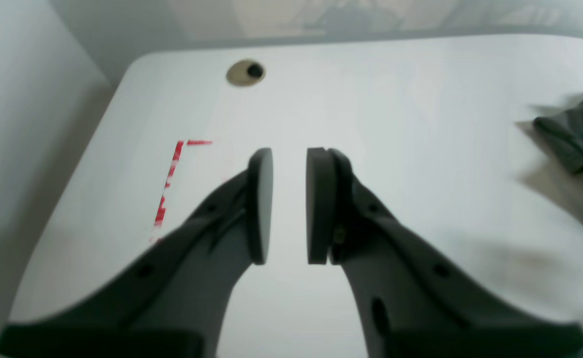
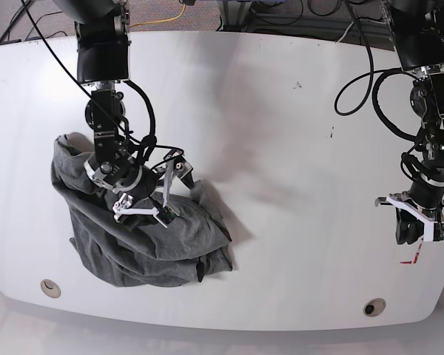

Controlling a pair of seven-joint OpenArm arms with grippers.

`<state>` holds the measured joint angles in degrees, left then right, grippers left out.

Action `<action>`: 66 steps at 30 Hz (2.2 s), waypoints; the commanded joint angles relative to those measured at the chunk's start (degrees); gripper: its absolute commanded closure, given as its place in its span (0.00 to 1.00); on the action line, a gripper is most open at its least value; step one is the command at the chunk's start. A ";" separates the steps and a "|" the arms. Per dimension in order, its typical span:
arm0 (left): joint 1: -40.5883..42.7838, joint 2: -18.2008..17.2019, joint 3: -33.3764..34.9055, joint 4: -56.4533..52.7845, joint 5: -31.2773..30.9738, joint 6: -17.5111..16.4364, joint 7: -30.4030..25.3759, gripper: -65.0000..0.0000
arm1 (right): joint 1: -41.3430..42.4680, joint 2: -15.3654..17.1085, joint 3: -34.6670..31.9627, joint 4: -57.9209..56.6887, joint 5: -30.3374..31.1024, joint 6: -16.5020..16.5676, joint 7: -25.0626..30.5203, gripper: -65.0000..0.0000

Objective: Layout the t-shirt on the table in an organized manner, then fold the t-shirt properly
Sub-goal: 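Release the shirt with the right gripper and press it onto the bundle, then grasp the bunched grey shirt with the right gripper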

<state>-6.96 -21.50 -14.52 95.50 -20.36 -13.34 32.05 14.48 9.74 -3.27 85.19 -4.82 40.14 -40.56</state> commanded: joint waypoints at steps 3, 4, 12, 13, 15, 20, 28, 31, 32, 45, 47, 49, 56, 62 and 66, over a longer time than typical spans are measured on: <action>-0.29 -0.88 -0.55 0.98 -0.43 -0.06 -1.68 0.84 | 2.71 0.42 -1.26 -5.41 -1.03 -0.14 6.31 0.00; -0.29 -0.88 -0.55 0.98 -0.43 -0.06 -1.68 0.84 | 2.88 0.42 -1.26 -6.29 -1.11 -0.14 7.02 0.00; 0.41 -0.79 -0.64 0.89 -0.43 -0.06 -1.68 0.84 | 6.49 0.50 -1.08 -15.43 -1.20 -0.14 12.29 0.00; 0.50 -0.79 -0.64 0.89 -0.43 -0.06 -1.68 0.84 | 6.75 0.59 -1.00 -16.31 -1.20 -0.14 12.91 0.00; 0.76 -0.79 -0.64 0.89 -0.43 -0.06 -1.68 0.84 | 7.45 0.77 -1.00 -18.77 -1.20 -0.14 14.31 0.00; 0.94 -0.79 -0.64 1.07 -0.43 -0.06 -1.68 0.84 | 8.86 1.47 -1.00 -23.08 -1.47 -0.14 17.21 0.00; 1.03 -0.79 -0.64 0.98 -0.43 -0.06 -1.68 0.84 | 9.74 3.58 -1.08 -27.91 -1.47 -0.14 22.23 0.00; 1.03 -0.79 -0.64 0.98 -0.34 -0.06 -1.68 0.84 | 9.74 4.55 -1.17 -28.18 -1.03 -0.14 22.23 0.00; 1.03 -0.79 -0.64 0.98 -0.34 -0.06 -1.68 0.84 | 9.74 4.64 -1.17 -28.09 -0.94 -0.14 22.23 0.00; 1.03 -0.70 -0.47 0.80 -0.26 -0.06 -1.68 0.84 | 9.83 6.66 -1.08 -28.00 -1.03 -0.14 22.40 0.00; 1.03 -0.70 -0.47 0.89 -0.26 -0.06 -1.68 0.84 | 9.83 6.57 -1.17 -28.00 -1.47 -0.14 22.40 0.00; 1.03 -0.61 -0.38 0.89 -0.34 -0.06 -1.68 0.84 | 9.83 6.48 -1.17 -28.00 -1.47 -0.14 22.49 0.00; 1.03 -0.61 -0.29 0.89 -0.34 -0.06 -1.68 0.84 | 9.92 6.13 -1.26 -28.35 -1.47 -0.14 24.78 0.10; 1.03 -0.61 -0.29 0.98 -0.34 -0.06 -1.68 0.84 | 10.71 5.87 -1.35 -29.06 -2.17 -0.18 25.57 0.13; 1.03 -0.61 -0.38 0.98 -0.34 -0.06 -1.68 0.84 | 11.41 4.90 -1.35 -30.11 -5.07 -3.26 26.45 0.09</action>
<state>-4.91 -21.30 -14.57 95.46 -20.38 -13.54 32.01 23.68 14.72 -4.86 54.72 -8.75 37.93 -15.57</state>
